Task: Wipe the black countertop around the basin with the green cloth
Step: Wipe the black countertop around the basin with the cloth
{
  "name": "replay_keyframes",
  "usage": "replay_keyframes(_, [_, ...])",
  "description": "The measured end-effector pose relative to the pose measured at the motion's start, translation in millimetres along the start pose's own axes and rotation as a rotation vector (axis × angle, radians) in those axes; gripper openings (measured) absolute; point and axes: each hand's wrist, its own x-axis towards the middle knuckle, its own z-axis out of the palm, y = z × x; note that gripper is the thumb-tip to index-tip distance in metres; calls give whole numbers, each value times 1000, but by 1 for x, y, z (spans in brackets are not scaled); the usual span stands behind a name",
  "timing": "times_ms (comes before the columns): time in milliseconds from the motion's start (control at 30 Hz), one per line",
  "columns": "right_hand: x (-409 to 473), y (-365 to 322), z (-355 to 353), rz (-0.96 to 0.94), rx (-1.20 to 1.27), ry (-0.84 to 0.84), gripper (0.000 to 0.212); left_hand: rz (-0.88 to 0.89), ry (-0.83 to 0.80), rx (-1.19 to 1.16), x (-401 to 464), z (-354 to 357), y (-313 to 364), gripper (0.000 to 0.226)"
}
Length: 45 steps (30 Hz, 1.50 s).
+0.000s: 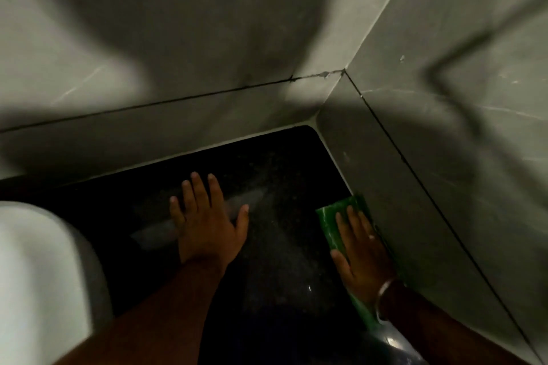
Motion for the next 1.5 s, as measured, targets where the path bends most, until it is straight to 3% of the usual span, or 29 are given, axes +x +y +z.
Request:
replay_keyframes(367, [164,-37,-33,-59,-78,28,66,8,48,12,3,10,-4,89])
replay_keyframes(433, [138,-32,-28,-43,-67,25,65,4,36,4,1,7,-2,89])
replay_keyframes(600, [-91,29,20,-21,-63,8,63,11,-15,-14,-1,-3,1,88])
replay_keyframes(667, [-135,40,27,35,-78,-18,63,13,-17,-30,-3,-4,2,87])
replay_keyframes(733, [-132,40,28,61,-85,-19,66,6,5,-59,-4,-4,1,85])
replay_keyframes(900, [-81,41,18,-132,-15,-8,63,23,137,-141,-23,-3,-1,78])
replay_keyframes(1067, [-7,24,9,-147,-43,34,65,-28,171,-99,-95,-8,-11,78])
replay_keyframes(1333, [-154,73,33,-217,-2,-32,68,-118,100,-39,-205,-9,-53,71])
replay_keyframes(1500, [-163,51,44,-26,-23,28,73,-174,71,2,-201,-2,-60,72])
